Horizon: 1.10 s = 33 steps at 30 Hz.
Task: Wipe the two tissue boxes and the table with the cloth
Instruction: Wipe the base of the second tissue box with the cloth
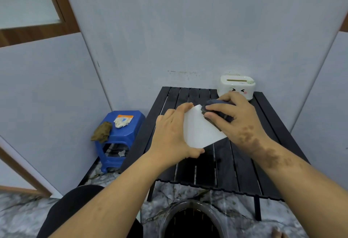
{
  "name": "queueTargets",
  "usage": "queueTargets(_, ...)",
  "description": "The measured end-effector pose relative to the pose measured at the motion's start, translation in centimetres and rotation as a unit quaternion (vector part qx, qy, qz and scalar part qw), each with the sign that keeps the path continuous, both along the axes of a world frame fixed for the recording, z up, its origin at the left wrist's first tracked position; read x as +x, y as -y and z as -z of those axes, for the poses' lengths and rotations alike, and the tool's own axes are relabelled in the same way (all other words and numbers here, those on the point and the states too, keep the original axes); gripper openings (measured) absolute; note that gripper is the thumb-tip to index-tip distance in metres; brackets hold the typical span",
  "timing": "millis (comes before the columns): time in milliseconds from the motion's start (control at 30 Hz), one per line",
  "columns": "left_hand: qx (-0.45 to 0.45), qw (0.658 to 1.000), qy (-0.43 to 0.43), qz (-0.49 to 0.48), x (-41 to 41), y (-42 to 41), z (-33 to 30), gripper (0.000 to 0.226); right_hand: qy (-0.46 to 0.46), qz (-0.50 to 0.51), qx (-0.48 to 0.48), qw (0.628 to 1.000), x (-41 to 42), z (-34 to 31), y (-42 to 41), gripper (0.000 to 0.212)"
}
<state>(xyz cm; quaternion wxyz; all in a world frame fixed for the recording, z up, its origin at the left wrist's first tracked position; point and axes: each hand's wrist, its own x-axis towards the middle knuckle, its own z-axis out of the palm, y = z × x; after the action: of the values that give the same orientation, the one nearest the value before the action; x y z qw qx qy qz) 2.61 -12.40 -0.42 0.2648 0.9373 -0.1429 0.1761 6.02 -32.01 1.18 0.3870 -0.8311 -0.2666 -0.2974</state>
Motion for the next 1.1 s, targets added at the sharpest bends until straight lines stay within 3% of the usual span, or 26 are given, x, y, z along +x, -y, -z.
queueTargets(167, -0.025, 1.0, -0.009, -0.007, 0.2, -0.5, -0.4, 0.113, -0.058, -0.015, 0.132, 0.989, -0.4, 1.0, 0.6, 0.015)
queueTargets(433, -0.072, 0.996, -0.038, 0.03, 1.8, -4.9, 0.7, 0.108, -0.137, 0.005, 0.151, 0.979, 0.0, 2.9, 1.2, 0.012)
queueTargets(533, -0.102, 0.993, -0.043, 0.048, 2.0, -5.3, 2.0, 0.106, -0.111, 0.013, 0.126, 0.986, -0.8, 2.2, -0.7, 0.011)
queueTargets(633, -0.158, 0.984, -0.061, 0.06, 1.8, -4.8, 4.0, 0.103, -0.037, 0.005, 0.032, 0.999, -1.7, 1.7, -3.2, 0.011)
queueTargets(700, -0.187, 0.978, -0.061, 0.065, 1.8, -4.4, 5.5, 0.102, -0.041, -0.023, -0.011, 0.999, -1.8, 1.9, -3.6, 0.013)
queueTargets(767, -0.204, 0.975, -0.063, 0.061, 1.8, -4.2, 6.9, 0.101, -0.075, -0.018, -0.007, 0.997, -1.1, 1.8, -2.4, 0.012)
queueTargets(933, -0.211, 0.974, -0.062, 0.052, 1.6, -4.2, 8.5, 0.101, -0.151, 0.101, 0.05, 0.982, 1.2, 1.5, 3.1, 0.006)
queueTargets(1033, -0.206, 0.976, -0.045, 0.059, 1.6, -3.9, 8.8, 0.102, -0.101, 0.087, 0.027, 0.991, -0.1, 2.4, 0.7, 0.007)
queueTargets(1100, -0.208, 0.976, -0.026, 0.061, 1.7, -3.6, 9.2, 0.101, -0.055, 0.028, -0.026, 0.998, -1.7, 3.2, -2.4, 0.011)
